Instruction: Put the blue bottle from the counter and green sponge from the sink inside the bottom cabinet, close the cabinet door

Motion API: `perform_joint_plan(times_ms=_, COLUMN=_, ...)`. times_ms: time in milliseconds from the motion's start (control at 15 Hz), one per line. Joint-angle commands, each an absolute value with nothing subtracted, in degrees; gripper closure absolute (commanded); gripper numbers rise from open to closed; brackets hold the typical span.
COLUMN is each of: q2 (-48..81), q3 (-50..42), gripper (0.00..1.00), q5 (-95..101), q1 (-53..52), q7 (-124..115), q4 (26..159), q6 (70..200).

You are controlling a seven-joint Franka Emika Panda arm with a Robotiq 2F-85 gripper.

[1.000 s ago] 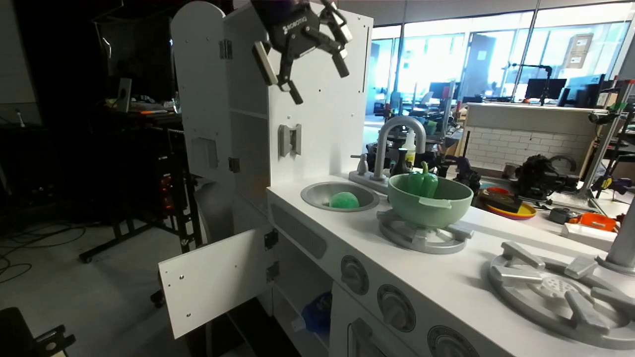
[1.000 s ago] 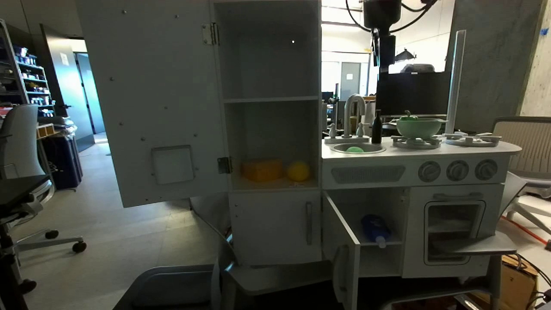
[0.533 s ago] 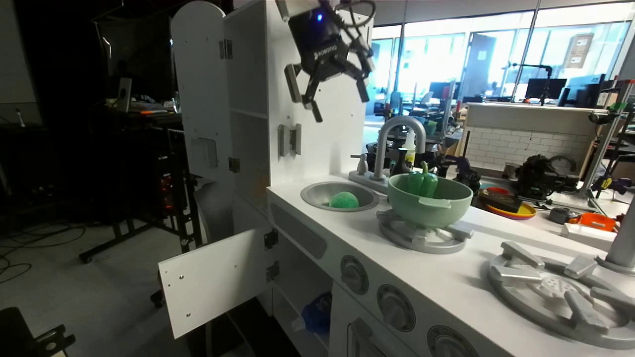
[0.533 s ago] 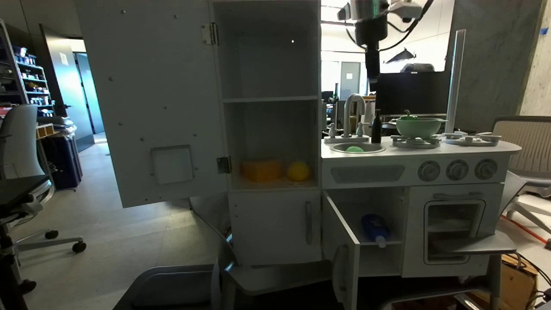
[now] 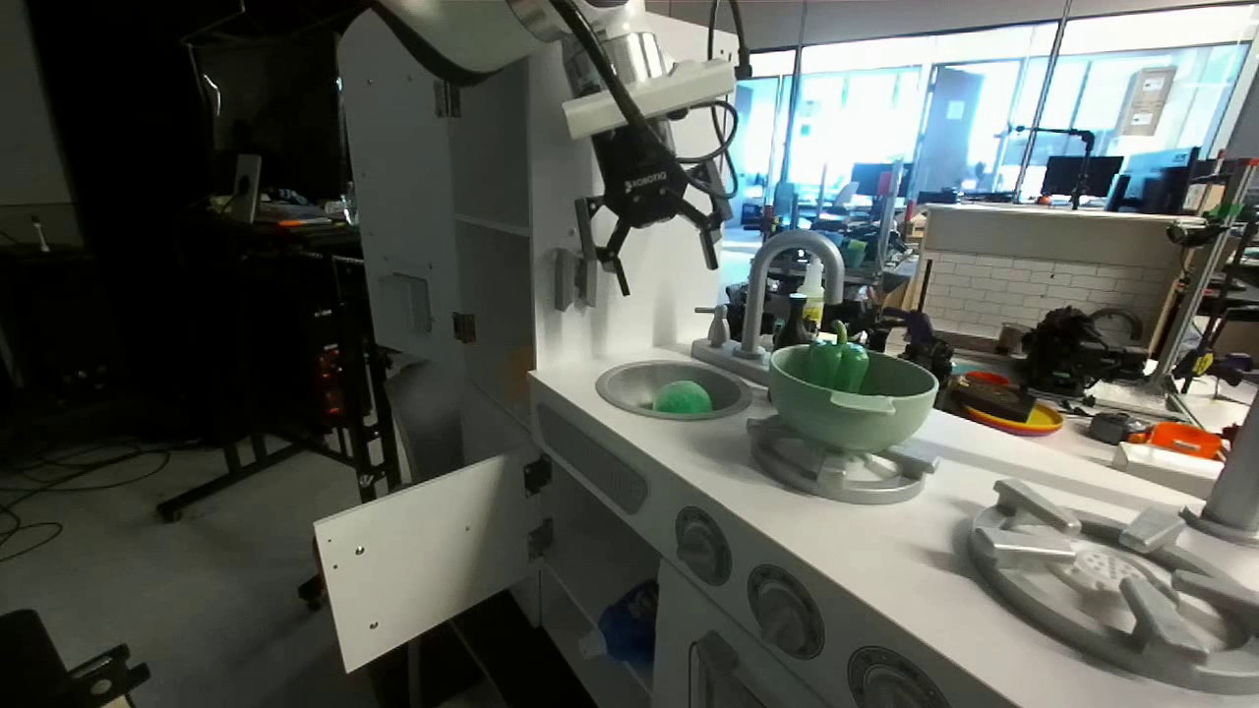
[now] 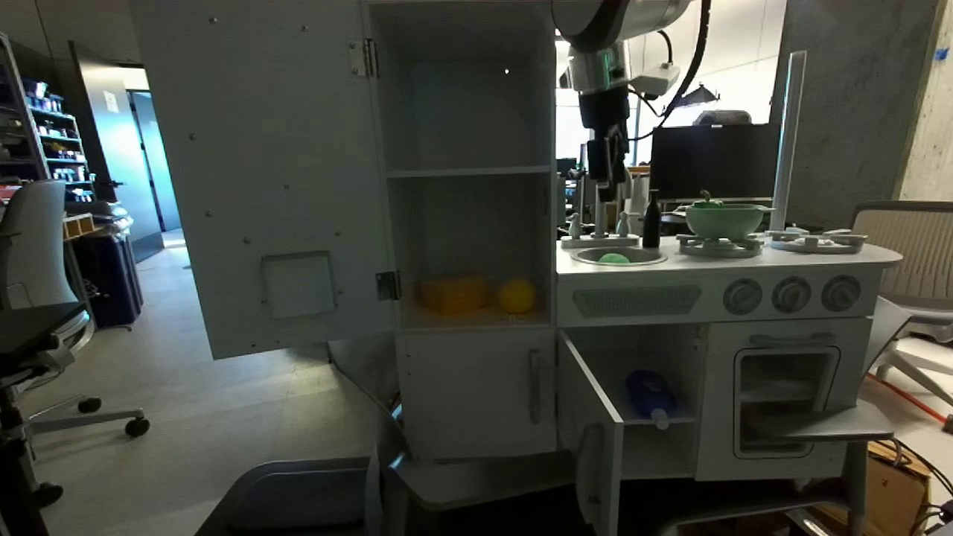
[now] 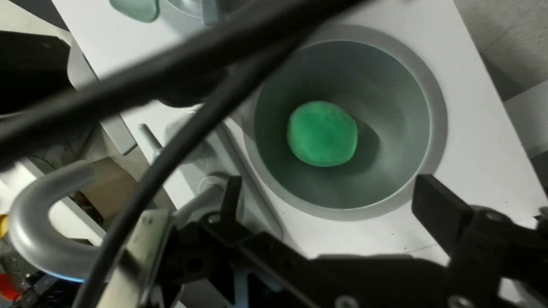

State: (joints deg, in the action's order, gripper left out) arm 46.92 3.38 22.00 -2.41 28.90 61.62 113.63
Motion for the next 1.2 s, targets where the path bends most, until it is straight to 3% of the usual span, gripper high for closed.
perform_joint_plan(times_ms=0, q2=50.2, q3=1.7, gripper=0.00, q5=19.8, q1=-2.6, q7=29.4, q4=52.8, q6=107.4)
perform_joint_plan(times_ms=1133, q2=63.0, q3=3.4, gripper=0.00, q5=10.8, q1=1.0, q7=28.8, q4=43.3, q6=105.7)
